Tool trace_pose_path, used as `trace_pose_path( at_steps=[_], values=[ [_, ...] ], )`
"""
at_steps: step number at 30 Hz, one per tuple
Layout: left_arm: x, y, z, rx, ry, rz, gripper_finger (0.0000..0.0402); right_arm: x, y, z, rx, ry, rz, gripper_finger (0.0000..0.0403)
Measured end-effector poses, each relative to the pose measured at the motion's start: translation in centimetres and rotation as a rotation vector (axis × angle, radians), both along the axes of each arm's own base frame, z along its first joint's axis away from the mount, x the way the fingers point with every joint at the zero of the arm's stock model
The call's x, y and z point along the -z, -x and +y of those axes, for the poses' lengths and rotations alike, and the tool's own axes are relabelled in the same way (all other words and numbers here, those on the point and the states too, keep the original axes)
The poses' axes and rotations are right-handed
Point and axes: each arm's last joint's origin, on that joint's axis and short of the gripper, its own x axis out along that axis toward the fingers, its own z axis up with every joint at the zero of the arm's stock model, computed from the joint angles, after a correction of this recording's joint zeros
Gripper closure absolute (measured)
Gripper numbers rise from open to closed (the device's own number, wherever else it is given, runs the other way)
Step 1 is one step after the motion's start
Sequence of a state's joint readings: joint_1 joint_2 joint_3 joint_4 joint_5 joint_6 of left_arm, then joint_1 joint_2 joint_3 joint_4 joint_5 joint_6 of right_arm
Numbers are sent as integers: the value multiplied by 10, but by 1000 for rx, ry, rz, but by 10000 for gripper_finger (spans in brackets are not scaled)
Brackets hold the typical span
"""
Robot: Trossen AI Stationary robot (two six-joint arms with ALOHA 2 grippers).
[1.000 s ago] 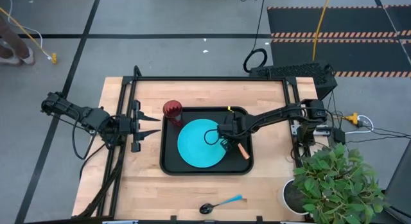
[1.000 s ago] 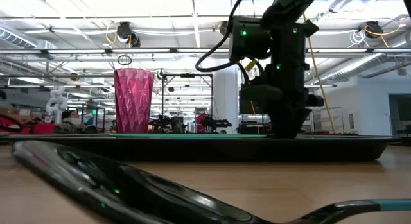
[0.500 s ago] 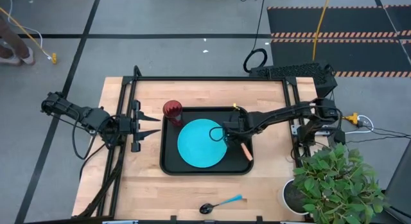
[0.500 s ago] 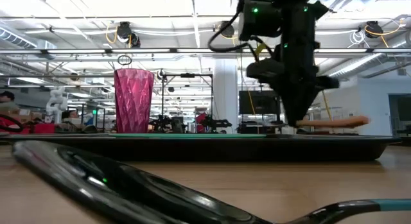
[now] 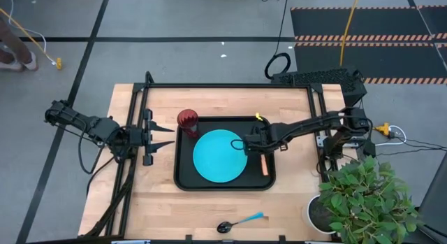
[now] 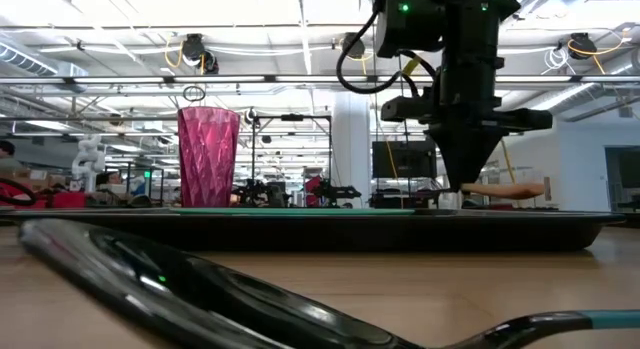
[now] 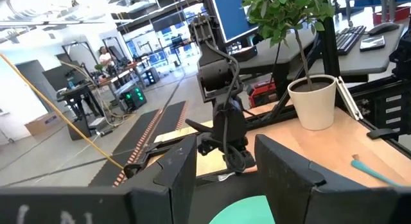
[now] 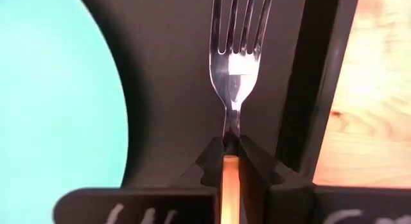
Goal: Pick and place plate/cup/fork/spoon on tray
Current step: Put the fork on the black food tray
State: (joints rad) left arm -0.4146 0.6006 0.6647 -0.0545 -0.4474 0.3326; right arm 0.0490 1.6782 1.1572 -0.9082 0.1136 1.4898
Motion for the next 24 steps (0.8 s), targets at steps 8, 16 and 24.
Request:
trace_pose_path(
  at_steps=[8,16,24],
  values=[
    [-3,6,3,-1,-51,-24,241,10,1,-1,67,10,-18,391],
    [-6,10,4,-1,-56,-48,241,32,9,0,69,-16,-37,390],
    [-7,10,4,0,-60,-52,240,44,13,-1,72,-21,-73,390]
  ],
)
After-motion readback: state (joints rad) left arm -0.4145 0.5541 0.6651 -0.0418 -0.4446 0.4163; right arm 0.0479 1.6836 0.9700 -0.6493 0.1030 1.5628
